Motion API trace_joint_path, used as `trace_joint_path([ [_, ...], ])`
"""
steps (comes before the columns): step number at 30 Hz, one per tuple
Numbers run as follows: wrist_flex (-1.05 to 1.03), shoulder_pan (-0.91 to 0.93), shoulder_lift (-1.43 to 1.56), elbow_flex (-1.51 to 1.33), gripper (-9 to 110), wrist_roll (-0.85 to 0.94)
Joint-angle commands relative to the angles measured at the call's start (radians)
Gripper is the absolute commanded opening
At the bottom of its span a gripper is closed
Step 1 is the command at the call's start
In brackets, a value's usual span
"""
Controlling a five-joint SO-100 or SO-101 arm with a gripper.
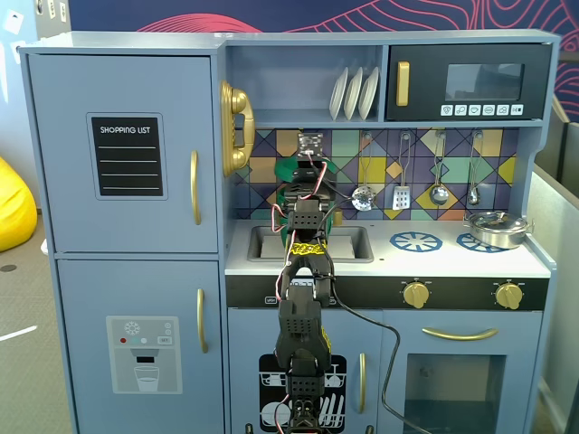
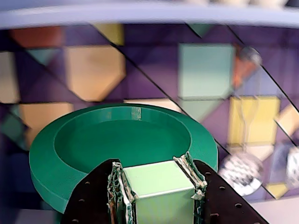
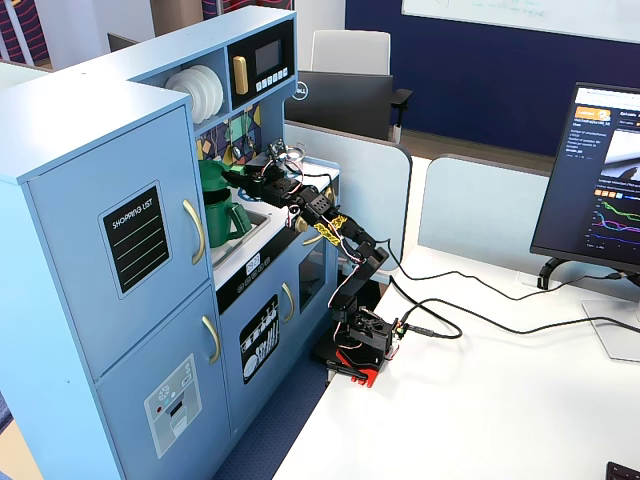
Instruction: Pick up the lid from the counter and put it on the green recipient
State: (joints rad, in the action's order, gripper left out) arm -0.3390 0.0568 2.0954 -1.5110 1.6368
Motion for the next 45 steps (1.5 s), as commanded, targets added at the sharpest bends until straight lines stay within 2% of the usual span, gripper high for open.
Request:
trace_joint_path([
  [1,-0.011,-0.015,0.084,0.018,0,0.015],
  [15,0.008,0.005,0.094,-0.092,0,0.017],
  [36,0.060,0.014,0.002,-0.106,0,0.025],
  [43,0.031,0.009,0.020,-0.140,0,0.071],
  [45,0.034,0.003,0.025,-0.147,4,0.069],
])
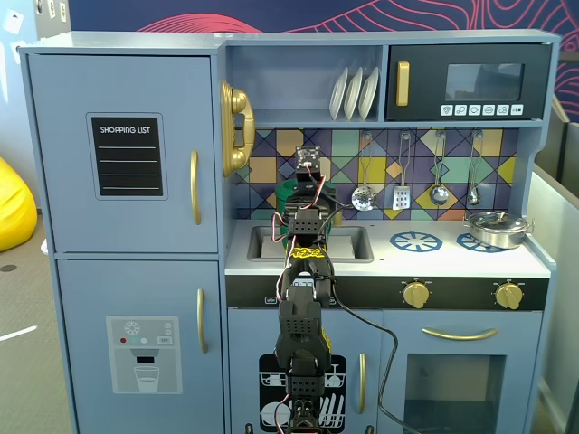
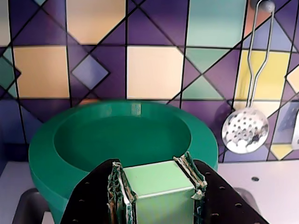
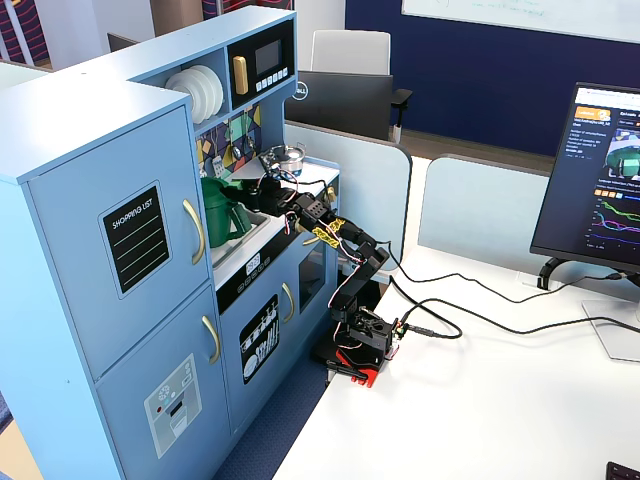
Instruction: Pick up the lid from the counter and put it on the green recipient
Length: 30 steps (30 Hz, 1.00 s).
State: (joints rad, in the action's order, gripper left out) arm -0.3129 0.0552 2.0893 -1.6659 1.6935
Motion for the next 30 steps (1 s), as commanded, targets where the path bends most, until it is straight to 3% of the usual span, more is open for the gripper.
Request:
trace_joint_path([
  [1,0.011,0.005,0.032,0.009,11,-0.012],
  [5,0.052,0.005,0.015,0.046,30,-0.011],
  [11,0.005,0.014,0.038,0.166,36,0.026],
  [17,-0.313,0.023,0.311,0.064,33,0.029],
  [24,-0.368,0.048,0.647,-0.457,30,-0.031],
  [30,-0.405,-0.011,0.802,-0.882,6,-0.066],
])
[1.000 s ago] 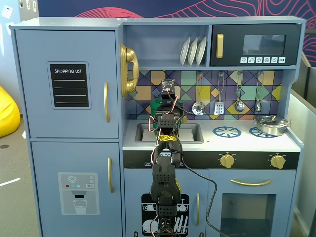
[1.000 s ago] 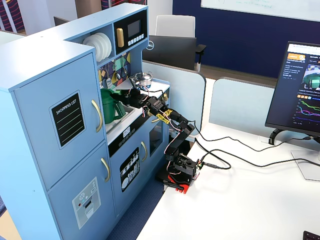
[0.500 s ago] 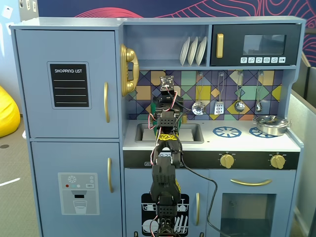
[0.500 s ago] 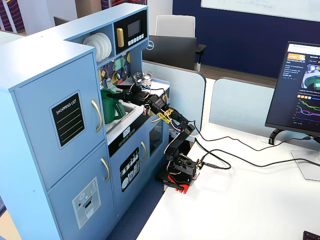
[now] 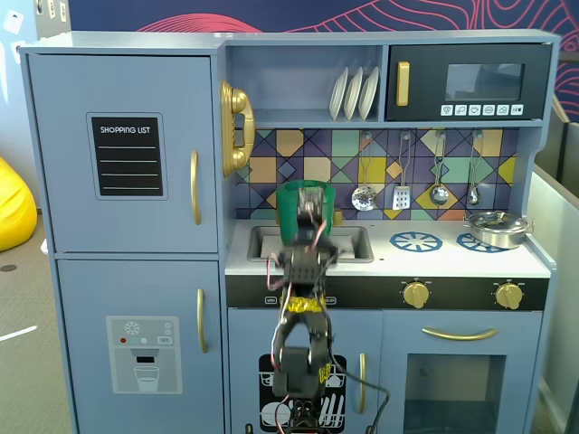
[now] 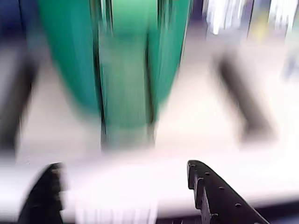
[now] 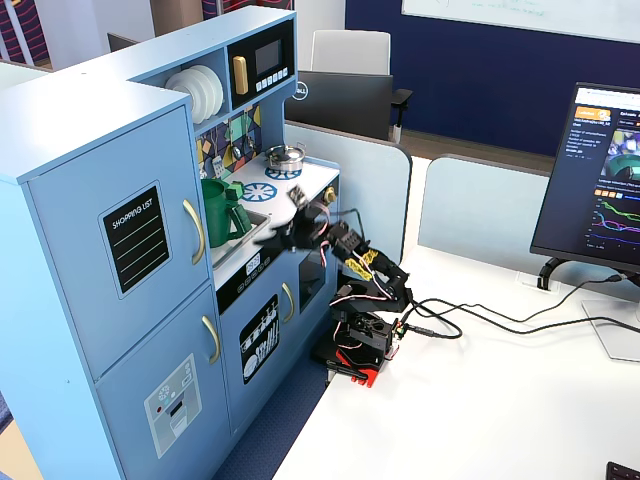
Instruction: Pick up the lid from the counter and put it on the green recipient
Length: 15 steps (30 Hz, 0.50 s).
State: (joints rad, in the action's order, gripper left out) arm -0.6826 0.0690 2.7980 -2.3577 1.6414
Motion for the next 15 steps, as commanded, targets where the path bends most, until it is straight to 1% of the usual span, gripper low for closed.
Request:
trace_joint_path([
  [1,-0.057,-0.032,0.101,-0.233,1,-0.009],
  [2,-0.084,-0.040,0.107,-0.268,0,-0.002],
  [5,-0.150,-0.069,0.140,-0.370,0,-0.040],
  [8,-0.244,-0.080,0.186,-0.460,0,-0.041],
  [10,-0.310,-0.084,0.213,-0.497,0,-0.100],
  [15,-0.497,-0.080,0.287,-0.566,2,-0.161],
])
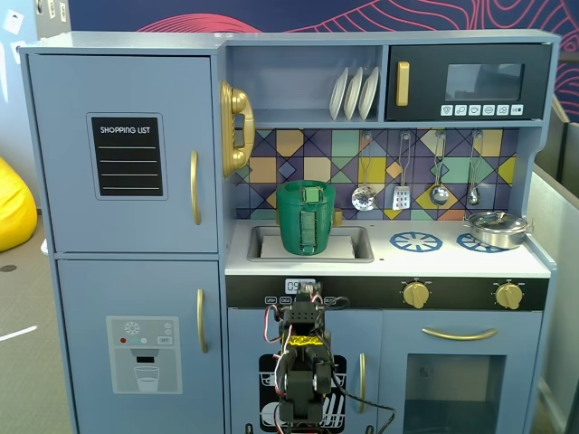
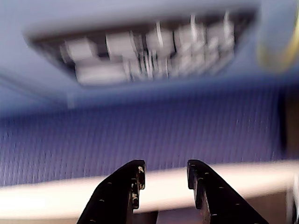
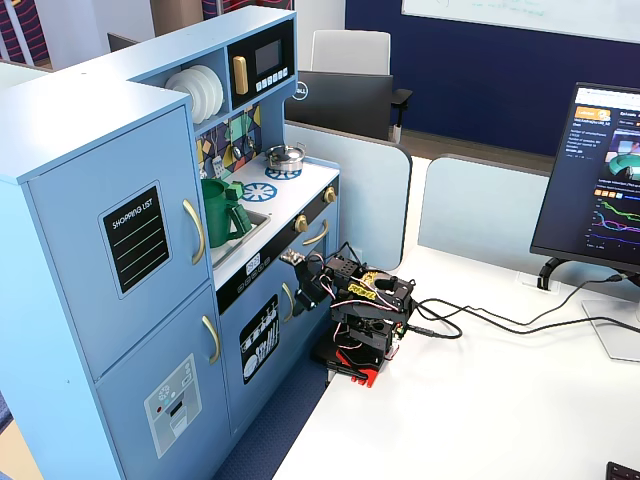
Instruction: Pick up the lid from the counter and put it on the green recipient
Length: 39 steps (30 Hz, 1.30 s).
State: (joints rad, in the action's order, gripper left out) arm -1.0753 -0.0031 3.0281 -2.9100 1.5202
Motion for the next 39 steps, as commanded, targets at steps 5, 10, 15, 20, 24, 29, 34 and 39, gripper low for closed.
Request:
trace_joint_path([
  [5,-0.298,-0.017,0.135,-0.063,3,-0.049],
  [10,-0.408,-0.012,0.149,-0.084,3,-0.032],
  [15,-0.446,-0.005,0.150,-0.086,4,-0.081],
  [20,-0.457,0.028,0.150,-0.086,5,-0.008],
  [24,-0.457,0.046,0.150,-0.086,6,-0.011],
  [29,-0.457,0.046,0.150,-0.086,6,-0.011],
  [34,-0.457,0.046,0.150,-0.086,6,-0.011],
  [39,-0.457,0.046,0.150,-0.086,6,-0.011],
])
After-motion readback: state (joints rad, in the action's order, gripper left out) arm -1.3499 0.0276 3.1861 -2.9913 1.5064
